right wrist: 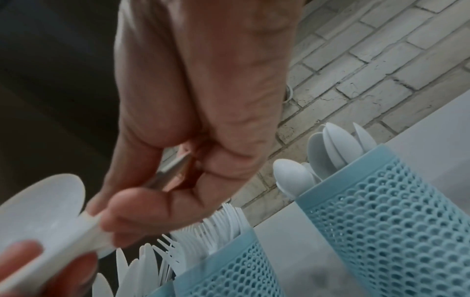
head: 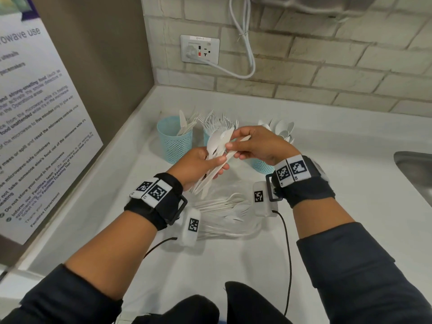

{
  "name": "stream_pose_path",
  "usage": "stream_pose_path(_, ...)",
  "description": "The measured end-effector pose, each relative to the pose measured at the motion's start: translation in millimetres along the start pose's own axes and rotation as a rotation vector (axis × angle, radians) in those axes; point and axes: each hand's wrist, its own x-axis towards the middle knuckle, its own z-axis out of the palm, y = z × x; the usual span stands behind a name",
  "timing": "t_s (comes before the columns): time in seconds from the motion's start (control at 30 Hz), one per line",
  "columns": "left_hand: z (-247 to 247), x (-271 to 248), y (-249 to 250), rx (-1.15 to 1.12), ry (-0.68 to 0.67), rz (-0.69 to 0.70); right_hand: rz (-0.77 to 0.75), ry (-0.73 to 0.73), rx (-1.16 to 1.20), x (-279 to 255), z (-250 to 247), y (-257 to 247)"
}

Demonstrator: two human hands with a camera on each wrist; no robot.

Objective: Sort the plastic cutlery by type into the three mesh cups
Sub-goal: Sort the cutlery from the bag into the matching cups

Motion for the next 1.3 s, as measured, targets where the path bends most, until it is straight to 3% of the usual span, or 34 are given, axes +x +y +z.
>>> stream_pose_path(0.23, 4.0, -0.8, 3.1, -0.150, 0.030, -0.051, -0.079, 0.159, 0.066, 6.2, 2.8, -0.3)
stream_pose_path(0.57, 8.1, -1.6, -4.3, -0.261, 0.077, -0.091, -0.026, 0.207, 0.014, 10.8, 5.2, 4.1)
stream_pose_path(0.73, 10.4, -2.7, -8.6, -0.264, 0.108, -0.092, 0.002, 0.120, 0.013, 10.1, 10.7, 4.5)
stream_pose_path(1.0, 1.5, -8.2, -14.3, -0.256, 0.125, -0.064, -0.033, 0.204, 0.093, 15.5, 11.5, -0.5)
stream_pose_path(1.17, -0.3, -11.5, -19.5, -0.266, 0.177, -0.140, -0.127, 0.255, 0.001, 19.3, 5.8, -24.4)
stream_pose_path(1.3, -2.2, -14.5, -23.5, -0.238, 0.228, -0.193, -0.309, 0.414, -0.097, 23.2, 1.2, -58.9)
